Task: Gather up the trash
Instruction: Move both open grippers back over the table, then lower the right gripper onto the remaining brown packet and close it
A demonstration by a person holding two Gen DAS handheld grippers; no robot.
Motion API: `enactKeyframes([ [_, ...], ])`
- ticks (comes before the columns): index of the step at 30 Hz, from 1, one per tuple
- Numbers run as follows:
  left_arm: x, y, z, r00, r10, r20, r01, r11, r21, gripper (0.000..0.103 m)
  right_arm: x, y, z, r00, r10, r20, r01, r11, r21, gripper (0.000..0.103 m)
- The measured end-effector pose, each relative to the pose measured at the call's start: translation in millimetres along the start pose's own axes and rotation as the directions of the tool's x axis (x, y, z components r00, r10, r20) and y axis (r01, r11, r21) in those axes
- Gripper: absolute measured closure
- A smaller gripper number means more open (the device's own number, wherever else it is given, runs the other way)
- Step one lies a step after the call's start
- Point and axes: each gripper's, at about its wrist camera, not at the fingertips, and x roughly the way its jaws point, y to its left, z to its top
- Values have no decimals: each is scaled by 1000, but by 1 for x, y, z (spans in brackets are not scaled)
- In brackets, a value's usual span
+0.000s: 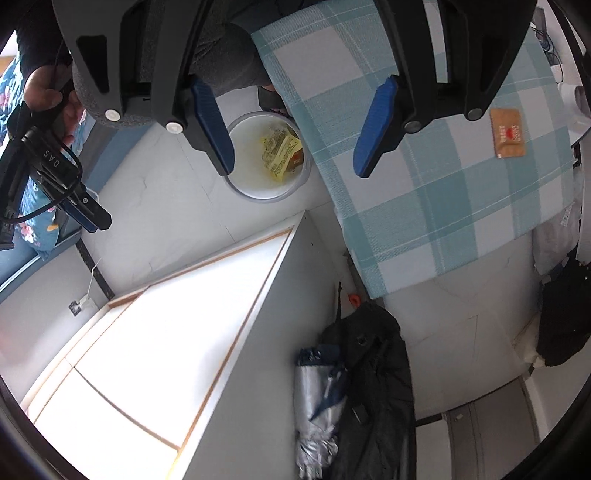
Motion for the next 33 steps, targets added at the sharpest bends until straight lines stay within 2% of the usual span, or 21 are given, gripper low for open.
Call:
enactKeyframes([
  [7, -57, 49, -24, 986, 64, 153, -51, 995, -89, 33, -48, 68, 19, 991, 73, 112, -62, 994, -93, 30],
  [10, -75, 79, -40, 971, 114, 209, -83, 985, -151, 32, -64, 99, 20, 982, 114, 149, -93, 986, -142, 27],
  [13, -92, 105, -58, 952, 168, 255, -115, 971, -210, 24, -70, 136, 17, 974, 161, 158, -130, 973, -190, 26],
  [20, -118, 151, -93, 893, 300, 336, -190, 927, -323, 22, -60, 203, 1, 960, 257, 109, -220, 938, -268, 24],
  [22, -123, 164, -101, 863, 361, 353, -231, 904, -359, 21, -53, 221, -5, 956, 278, 89, -242, 926, -289, 24],
  [24, -127, 175, -109, 825, 422, 375, -276, 881, -385, 15, -47, 240, -12, 953, 296, 65, -261, 912, -316, 24],
  [25, -128, 177, -111, 812, 440, 385, -287, 874, -393, 9, -43, 249, -15, 951, 305, 56, -271, 904, -331, 24],
  [26, -129, 183, -115, 796, 456, 398, -294, 866, -403, 7, -41, 257, -18, 949, 313, 48, -279, 898, -339, 24],
  [27, -129, 187, -118, 788, 459, 410, -292, 865, -407, 6, -36, 266, -20, 946, 323, 36, -292, 891, -347, 24],
  [30, -126, 199, -124, 779, 470, 415, -295, 859, -419, 6, -19, 290, -28, 936, 351, -7, -330, 874, -358, 22],
  [33, -116, 217, -130, 788, 464, 404, -281, 856, -435, 5, 0, 311, -35, 930, 365, -49, -355, 853, -382, 21],
])
